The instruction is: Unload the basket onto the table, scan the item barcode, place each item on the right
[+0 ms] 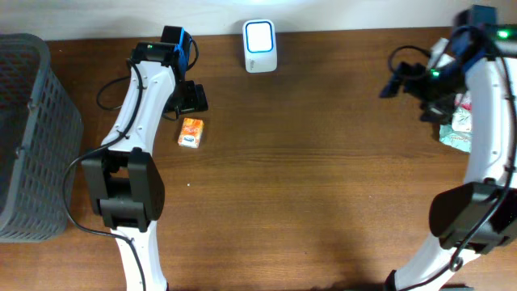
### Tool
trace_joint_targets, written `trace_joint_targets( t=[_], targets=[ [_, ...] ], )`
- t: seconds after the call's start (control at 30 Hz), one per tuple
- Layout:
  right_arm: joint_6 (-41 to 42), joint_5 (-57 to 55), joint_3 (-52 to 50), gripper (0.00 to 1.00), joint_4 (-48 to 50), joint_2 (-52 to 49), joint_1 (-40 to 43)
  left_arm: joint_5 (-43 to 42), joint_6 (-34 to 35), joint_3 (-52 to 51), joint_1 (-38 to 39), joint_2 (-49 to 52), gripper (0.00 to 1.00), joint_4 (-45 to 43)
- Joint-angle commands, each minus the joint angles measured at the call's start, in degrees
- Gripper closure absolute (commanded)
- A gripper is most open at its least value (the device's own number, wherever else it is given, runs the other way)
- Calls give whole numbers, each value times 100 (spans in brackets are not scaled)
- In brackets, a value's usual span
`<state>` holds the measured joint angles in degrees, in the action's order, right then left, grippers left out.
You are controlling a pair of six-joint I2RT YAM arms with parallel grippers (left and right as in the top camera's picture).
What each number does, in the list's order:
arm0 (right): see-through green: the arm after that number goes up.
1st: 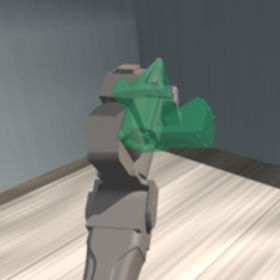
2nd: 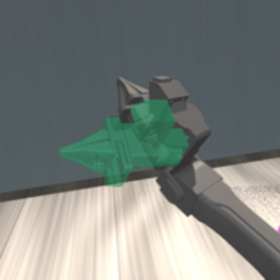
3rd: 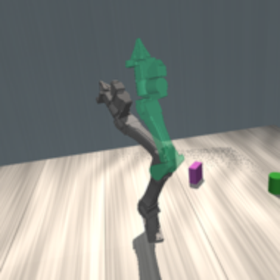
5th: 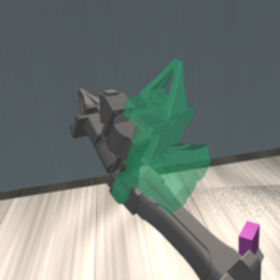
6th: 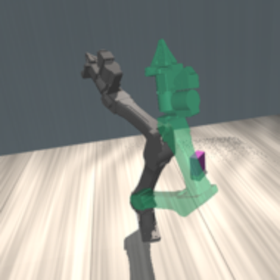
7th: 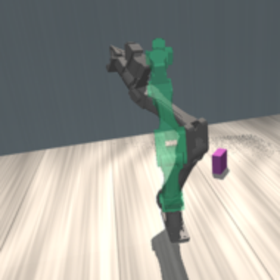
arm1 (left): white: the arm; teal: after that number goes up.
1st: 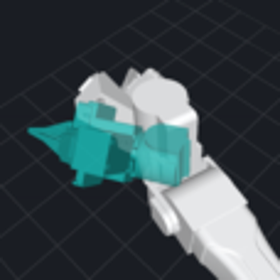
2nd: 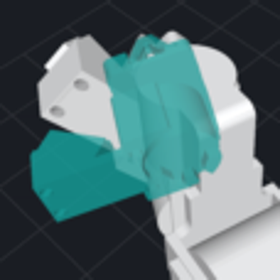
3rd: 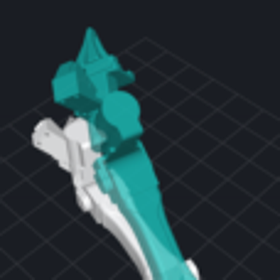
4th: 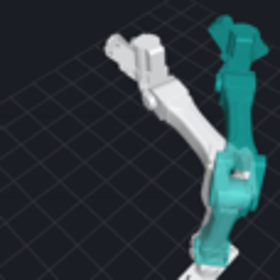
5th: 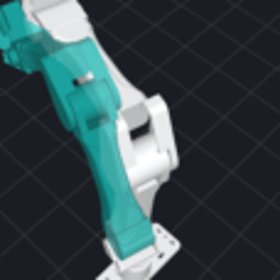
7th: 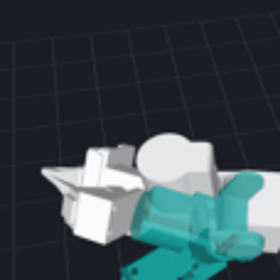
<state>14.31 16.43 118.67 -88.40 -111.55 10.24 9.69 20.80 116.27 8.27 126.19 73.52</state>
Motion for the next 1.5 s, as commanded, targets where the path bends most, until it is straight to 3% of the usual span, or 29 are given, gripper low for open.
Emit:
trace_joint_targets(
  t=[0.0,0.17,0.27,0.33,0.37,0.4,0.43,0.47,0.5,0.57,0.7,0.8,0.83,0.97,1.1,1.17,1.2,1.23,1.27,1.3,1.47],
  targets=[
    [-57,-57,-50,1,-4,50,-505,44,-2,72,17,-20,1,7],
    [-57,-57,-50,1,-4,50,-721,-188,61,72,17,-20,1,-101],
    [-57,-57,-50,1,-2,50,-721,-1392,59,72,39,2,1,-90],
    [-57,-57,-50,1,-4,50,-723,-857,57,33,101,46,1,39],
    [-57,-57,-50,1,-2,50,-721,-17,59,-168,81,46,1,61],
    [-57,-57,-50,1,-4,50,-723,70,59,-271,2,46,1,26],
    [-57,-57,-50,1,-4,50,-723,17,59,-439,-155,46,10,-20],
    [-57,-57,-50,1,-4,50,-723,20,55,-647,-310,46,36,-131],
    [-57,-57,-50,1,-4,50,-723,22,57,-859,-424,46,76,-317],
    [-57,-57,-50,1,-4,50,-721,70,57,-1333,-487,46,100,-990],
    [-57,-57,-50,1,-4,50,-723,-173,57,-2081,-496,46,100,-2214],
    [-55,-57,-50,1,-4,50,-721,-1530,-13,-2280,-413,46,100,-2522],
    [-55,-57,-50,1,-4,50,-723,-2085,-313,-2280,-295,46,100,-2527],
    [-57,-57,-50,1,-4,50,-723,-2970,-527,-2262,1010,44,100,-2509],
    [-57,-57,-50,1,-4,50,-721,-2879,-645,-1366,2068,33,100,-1788],
    [-57,-57,-50,1,-4,50,-723,-1797,-680,55,2076,17,100,-570],
    [-57,-57,-50,1,-4,50,-723,-1211,-678,514,2009,17,96,-223],
    [-57,-57,-50,1,-4,50,-721,-811,-678,800,1930,17,83,-37],
    [-57,-57,-50,1,-4,50,-721,-299,-678,935,1777,17,88,177],
    [-57,-57,-50,1,-4,50,-721,-396,-675,898,1609,81,100,481],
    [-55,-57,-50,1,-4,50,-723,-1700,-673,103,1980,695,100,581]
  ],
)
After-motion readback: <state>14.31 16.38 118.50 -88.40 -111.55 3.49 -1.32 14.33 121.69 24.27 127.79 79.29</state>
